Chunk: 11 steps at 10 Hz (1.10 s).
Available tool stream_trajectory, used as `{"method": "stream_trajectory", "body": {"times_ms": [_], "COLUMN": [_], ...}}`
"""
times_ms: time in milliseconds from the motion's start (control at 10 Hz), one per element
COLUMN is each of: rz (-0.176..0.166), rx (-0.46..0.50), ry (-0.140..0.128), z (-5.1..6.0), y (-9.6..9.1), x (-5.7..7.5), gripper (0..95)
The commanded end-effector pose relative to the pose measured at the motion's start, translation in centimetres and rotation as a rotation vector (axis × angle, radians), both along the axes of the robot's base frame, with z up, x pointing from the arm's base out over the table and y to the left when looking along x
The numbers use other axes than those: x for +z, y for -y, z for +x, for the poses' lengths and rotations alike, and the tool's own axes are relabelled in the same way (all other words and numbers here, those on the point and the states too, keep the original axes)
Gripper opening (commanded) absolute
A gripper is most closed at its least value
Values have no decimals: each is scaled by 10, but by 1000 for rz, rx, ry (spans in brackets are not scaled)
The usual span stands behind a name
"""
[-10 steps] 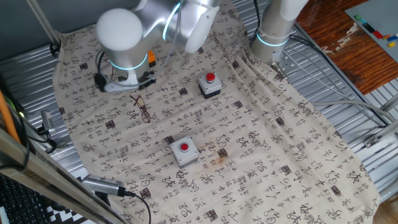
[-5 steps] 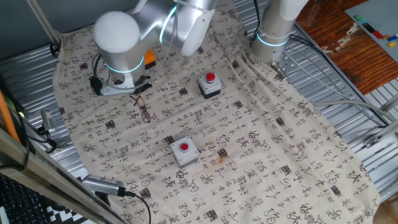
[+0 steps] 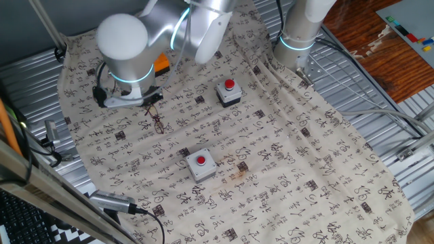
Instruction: Unfold the leg of the glasses (with one hand)
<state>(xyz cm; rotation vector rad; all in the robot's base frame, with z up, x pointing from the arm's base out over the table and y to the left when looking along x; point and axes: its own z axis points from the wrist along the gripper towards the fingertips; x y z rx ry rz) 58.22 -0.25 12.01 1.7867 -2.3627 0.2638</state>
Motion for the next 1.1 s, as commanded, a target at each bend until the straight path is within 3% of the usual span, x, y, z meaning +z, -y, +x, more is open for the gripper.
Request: {"method": "stream_trajectory", "body": {"times_ms": [100, 400, 800, 1100], "rz": [0, -8, -17, -9], "rx": [7, 36, 91, 104], "ry": [0, 0, 23, 37], "z": [-3, -7, -15, -9], "y": [1, 8, 28, 33], "x": [2, 4, 6, -4], "gripper": [0, 0, 0, 0]}}
